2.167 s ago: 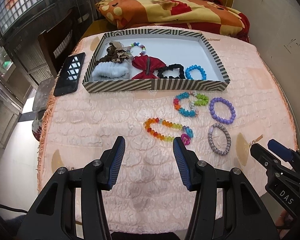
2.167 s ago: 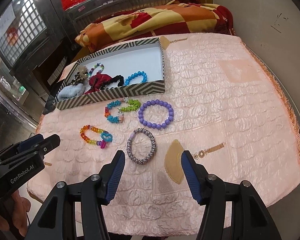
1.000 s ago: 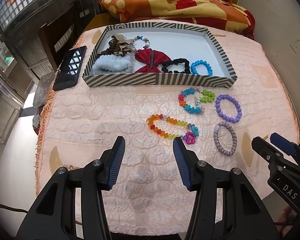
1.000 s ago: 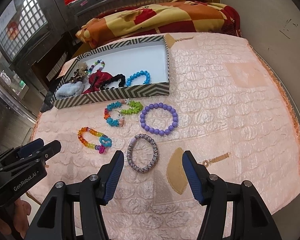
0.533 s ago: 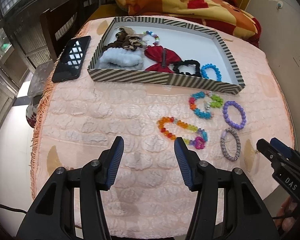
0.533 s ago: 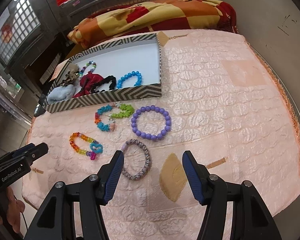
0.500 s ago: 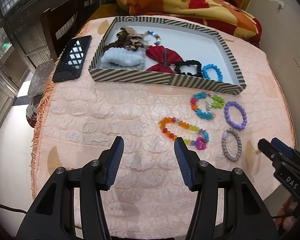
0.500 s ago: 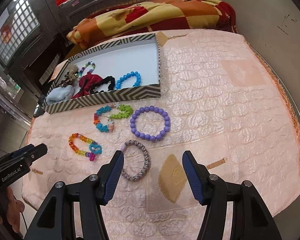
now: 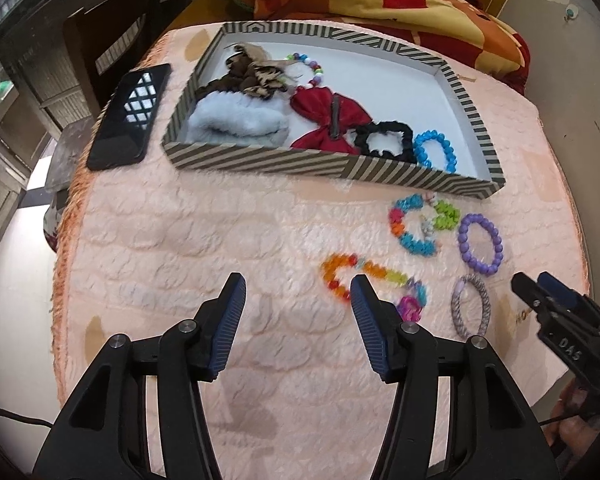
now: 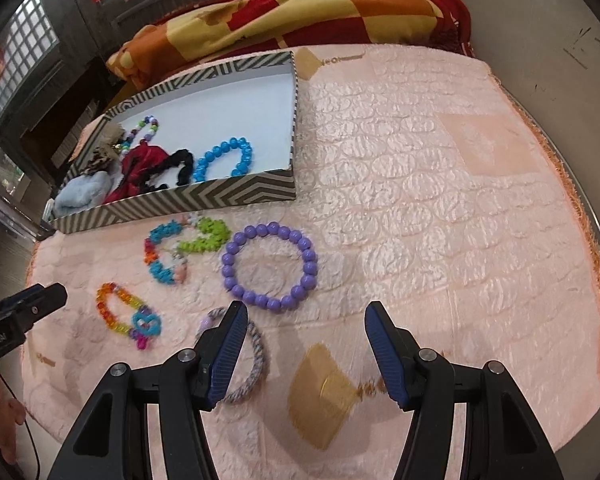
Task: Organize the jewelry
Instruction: 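Move both open grippers over the remaining bracelets, then grasp the purple bead bracelet with the right gripper while the left grasps the teal-green bracelet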
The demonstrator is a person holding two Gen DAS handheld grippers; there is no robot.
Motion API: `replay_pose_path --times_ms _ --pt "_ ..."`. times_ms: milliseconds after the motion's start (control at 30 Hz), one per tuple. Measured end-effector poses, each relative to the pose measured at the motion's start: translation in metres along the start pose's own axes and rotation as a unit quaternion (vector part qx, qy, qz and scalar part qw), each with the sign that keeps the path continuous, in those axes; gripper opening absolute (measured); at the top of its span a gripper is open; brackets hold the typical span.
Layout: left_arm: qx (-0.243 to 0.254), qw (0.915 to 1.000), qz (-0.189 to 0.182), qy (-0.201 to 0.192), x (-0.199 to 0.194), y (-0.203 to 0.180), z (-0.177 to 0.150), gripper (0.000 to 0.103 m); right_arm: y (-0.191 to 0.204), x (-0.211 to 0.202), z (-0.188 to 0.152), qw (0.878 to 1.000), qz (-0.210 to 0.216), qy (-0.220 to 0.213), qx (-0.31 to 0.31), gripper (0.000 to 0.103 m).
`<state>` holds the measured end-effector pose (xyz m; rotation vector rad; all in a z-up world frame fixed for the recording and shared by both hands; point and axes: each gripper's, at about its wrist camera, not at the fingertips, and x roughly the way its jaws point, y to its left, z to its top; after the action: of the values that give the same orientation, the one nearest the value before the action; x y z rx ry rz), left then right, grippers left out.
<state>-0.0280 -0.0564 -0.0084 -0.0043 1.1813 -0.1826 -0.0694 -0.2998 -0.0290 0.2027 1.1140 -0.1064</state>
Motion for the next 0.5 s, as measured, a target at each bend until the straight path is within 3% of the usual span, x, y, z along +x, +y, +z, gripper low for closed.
replay_pose_path --times_ms 500 --pt "0.046 0.9983 -0.033 0.015 0.045 -0.041 0.043 0.055 0.001 0.036 0.026 1.000 -0.031 0.004 -0.003 0.059"
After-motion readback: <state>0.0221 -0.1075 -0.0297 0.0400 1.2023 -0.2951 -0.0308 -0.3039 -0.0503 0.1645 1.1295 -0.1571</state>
